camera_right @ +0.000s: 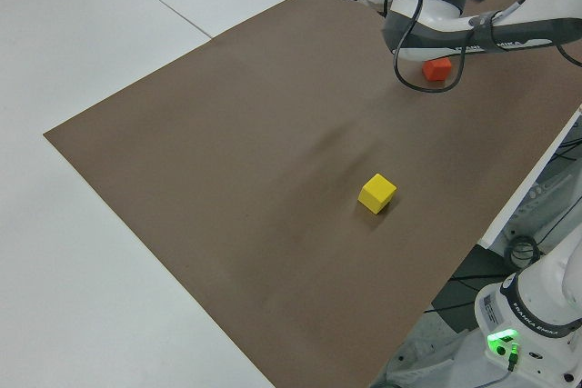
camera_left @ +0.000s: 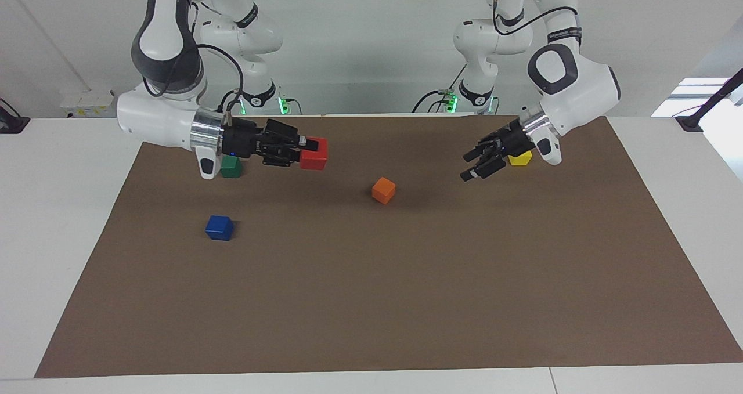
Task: Transfer red block to right arm and stack on blue block
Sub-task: 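Carry the red cube over the blue cube while the left gripper retracts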
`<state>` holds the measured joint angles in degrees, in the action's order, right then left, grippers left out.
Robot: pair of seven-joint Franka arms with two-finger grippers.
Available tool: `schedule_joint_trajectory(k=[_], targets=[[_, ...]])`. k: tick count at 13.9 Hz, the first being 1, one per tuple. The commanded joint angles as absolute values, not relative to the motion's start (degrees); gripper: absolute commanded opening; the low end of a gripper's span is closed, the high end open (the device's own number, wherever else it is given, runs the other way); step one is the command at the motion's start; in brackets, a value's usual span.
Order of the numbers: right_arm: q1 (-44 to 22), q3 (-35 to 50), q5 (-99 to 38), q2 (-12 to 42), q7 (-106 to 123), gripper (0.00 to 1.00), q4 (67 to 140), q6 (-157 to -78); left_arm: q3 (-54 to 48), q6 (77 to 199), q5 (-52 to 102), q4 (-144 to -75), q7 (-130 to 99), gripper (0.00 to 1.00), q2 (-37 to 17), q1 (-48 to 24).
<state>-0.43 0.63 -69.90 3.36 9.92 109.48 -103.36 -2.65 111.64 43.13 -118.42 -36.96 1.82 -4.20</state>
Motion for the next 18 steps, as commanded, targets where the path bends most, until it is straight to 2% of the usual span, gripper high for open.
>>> schedule_joint_trajectory(k=[1,4,7,9,11,14,18], targets=[[0.4,1.1,-54.7,4.1,3.0,0.0,103.1,-105.8,-3.1,104.4,27.7,-111.2,-23.3,1.0,-1.7,-0.7],[0.6,1.1,-36.6,4.6,-1.5,0.0,99.1,-105.9,-3.3,98.5,11.1,-105.0,-19.1,1.0,-3.4,-1.2],[0.3,1.1,-19.5,4.5,-4.6,0.0,100.3,-105.8,-3.3,99.1,5.9,-104.8,-4.0,1.0,-2.6,-0.8],[0.2,1.2,-10.4,4.0,-8.2,0.0,102.1,-105.6,-3.2,101.8,2.9,-104.3,-2.5,1.0,-1.9,-1.1],[0.1,1.2,-5.3,4.0,-11.8,0.0,102.8,-104.5,-3.7,103.1,-5.7,-102.8,-1.9,1.0,-2.2,-1.3],[0.3,1.2,-2.9,4.4,-14.8,0.0,105.6,-105.5,-3.7,99.1,-6.7,-97.0,-1.3,1.0,-4.0,-1.3],[1.1,1.2,0.3,5.3,-15.8,0.0,109.7,-114.6,-3.3,95.9,-5.7,-98.3,-1.8,1.0,0.2,-2.9]])
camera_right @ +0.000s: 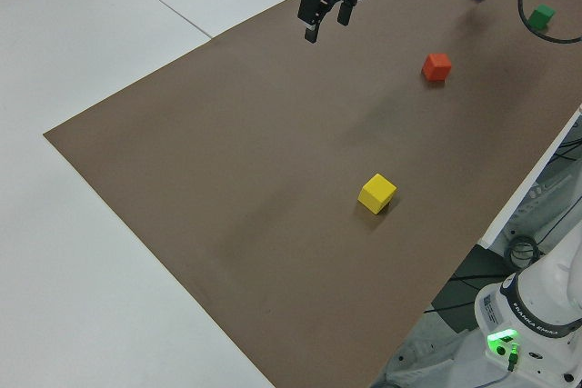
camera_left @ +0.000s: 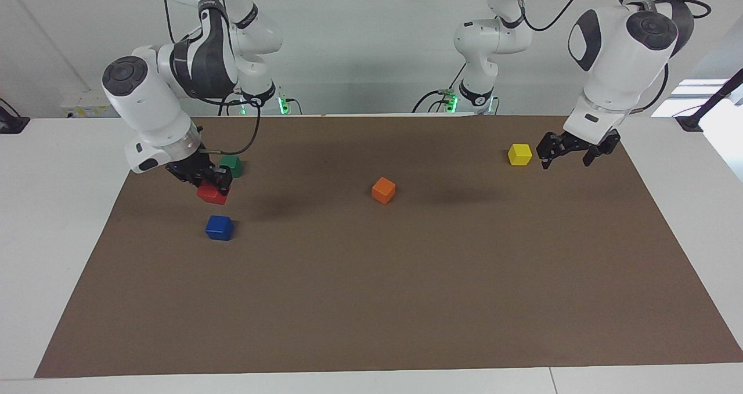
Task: Transfer red block to right arm and stack on blue block
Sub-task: 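Carry the red cube over the blue cube while the left gripper retracts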
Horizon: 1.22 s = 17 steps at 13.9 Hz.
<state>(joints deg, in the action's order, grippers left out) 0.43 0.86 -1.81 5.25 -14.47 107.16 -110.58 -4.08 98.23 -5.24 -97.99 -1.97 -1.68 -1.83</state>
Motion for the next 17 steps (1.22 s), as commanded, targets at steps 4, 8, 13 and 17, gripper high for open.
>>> schedule_joint_trajectory(k=[4,8,13,17], targets=[[1.6,1.2,2.9,7.5,-15.9,0.0,112.8,-122.0,-3.6,91.4,-5.0,-100.2,-1.4,1.0,1.1,-2.0],[1.8,1.2,3.7,8.7,-15.8,0.0,115.2,-128.5,-3.3,89.7,-2.6,-100.5,-1.9,1.0,2.5,-1.7],[2.4,1.2,3.7,8.7,-15.9,0.0,119.9,-133.4,-3.5,93.9,-2.5,-101.8,-2.0,1.0,3.3,-0.9],[3.2,1.2,3.7,8.3,-15.0,0.0,121.4,-133.6,-3.3,94.0,-2.5,-101.5,-1.9,1.0,3.2,-0.8]])
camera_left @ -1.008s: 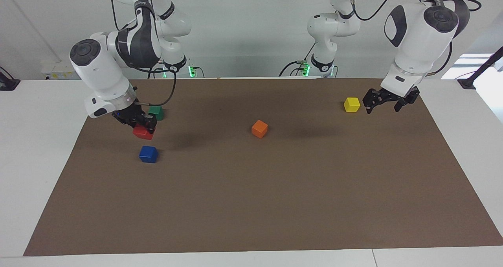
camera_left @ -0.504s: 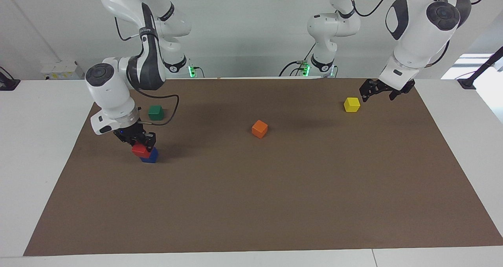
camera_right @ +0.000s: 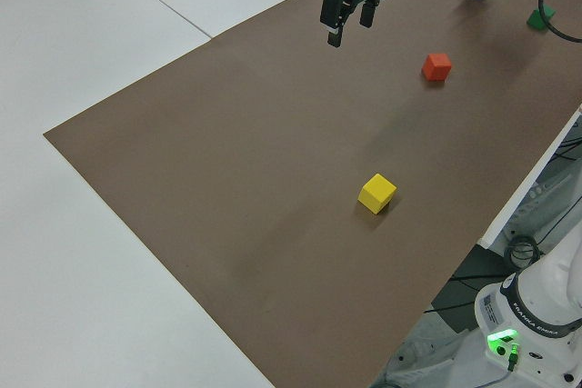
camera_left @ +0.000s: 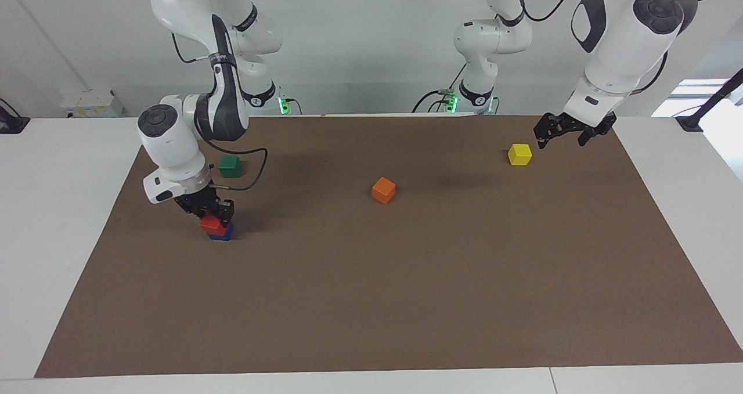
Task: Transfer red block to right arm and stack on blue block
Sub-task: 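Carry the red cube over the blue cube while the left gripper retracts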
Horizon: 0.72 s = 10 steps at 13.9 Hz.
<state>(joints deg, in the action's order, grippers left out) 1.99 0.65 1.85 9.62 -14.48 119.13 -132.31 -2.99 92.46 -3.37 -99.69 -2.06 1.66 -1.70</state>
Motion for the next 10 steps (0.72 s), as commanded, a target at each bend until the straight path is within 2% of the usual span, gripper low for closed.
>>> schedule_joint_trajectory(k=[1,10], targets=[[3.2,1.2,3.7,8.1,-15.0,0.0,121.5,-133.6,-3.3,94.2,-2.6,-101.0,-1.2,1.0,2.9,-0.8],[3.1,1.2,3.7,8.0,-13.1,0.0,121.6,-133.3,-3.9,95.3,-3.0,-95.9,-1.0,1.0,-1.4,1.0]])
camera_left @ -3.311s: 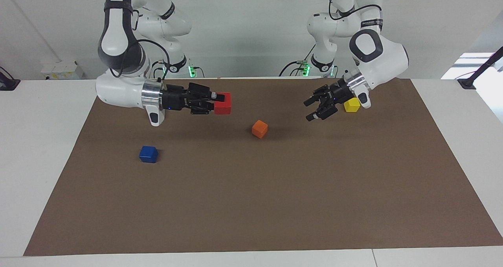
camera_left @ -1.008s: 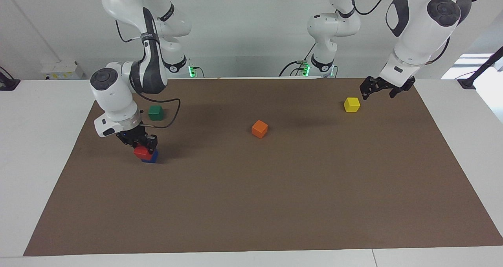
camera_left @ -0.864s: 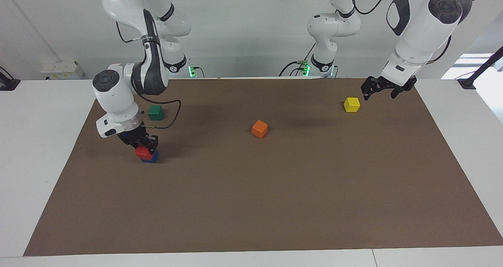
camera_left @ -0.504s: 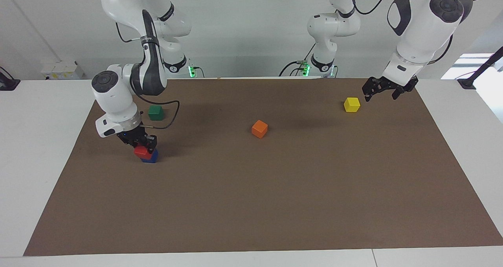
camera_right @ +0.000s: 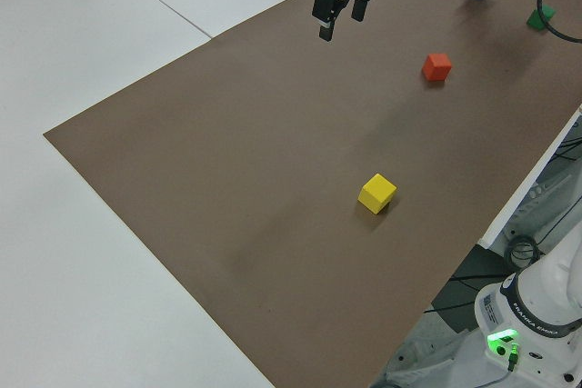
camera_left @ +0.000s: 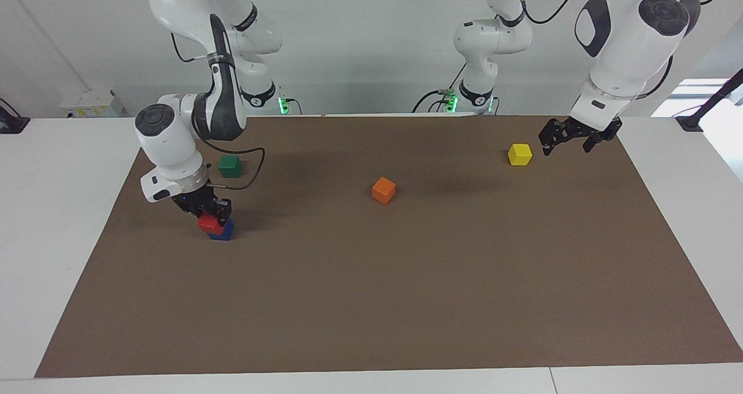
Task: Transfer red block to right arm and stack on blue block
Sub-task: 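Carry the red cube over the blue cube while the left gripper retracts, then lower the red cube onto the blue cube with the right gripper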
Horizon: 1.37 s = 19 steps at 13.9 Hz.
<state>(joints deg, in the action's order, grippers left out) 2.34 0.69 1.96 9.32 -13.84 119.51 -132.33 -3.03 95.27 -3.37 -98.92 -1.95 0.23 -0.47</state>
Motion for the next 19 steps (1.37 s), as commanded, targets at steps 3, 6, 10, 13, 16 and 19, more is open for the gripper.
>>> schedule_joint_trajectory(k=[3,6,10,13,16,19], targets=[[3.1,1.3,3.7,8.0,-12.1,0.0,121.6,-133.3,-3.6,94.8,-3.2,-94.9,-0.9,1.0,-2.9,1.0],[3.1,1.2,3.7,8.1,-12.0,0.0,121.5,-133.3,-5.1,91.8,-2.9,-92.5,-1.1,1.0,-3.9,0.9],[2.9,1.3,3.7,8.1,-12.1,0.67,121.3,-133.0,-4.4,91.1,-2.7,-92.6,-1.5,1.0,-3.6,0.9],[2.8,1.3,3.7,8.1,-12.1,0.99,121.1,-132.6,-4.4,90.3,-2.7,-92.1,-1.5,1.0,-3.8,1.1],[2.7,1.3,3.6,8.2,-12.1,1.0,120.0,-131.1,-4.5,89.5,-2.7,-92.1,-1.5,1.0,-3.8,1.0],[2.6,1.5,2.7,8.3,-12.1,1.0,115.5,-125.8,-4.5,89.7,-2.7,-92.5,-1.5,1.0,-3.3,1.0]])
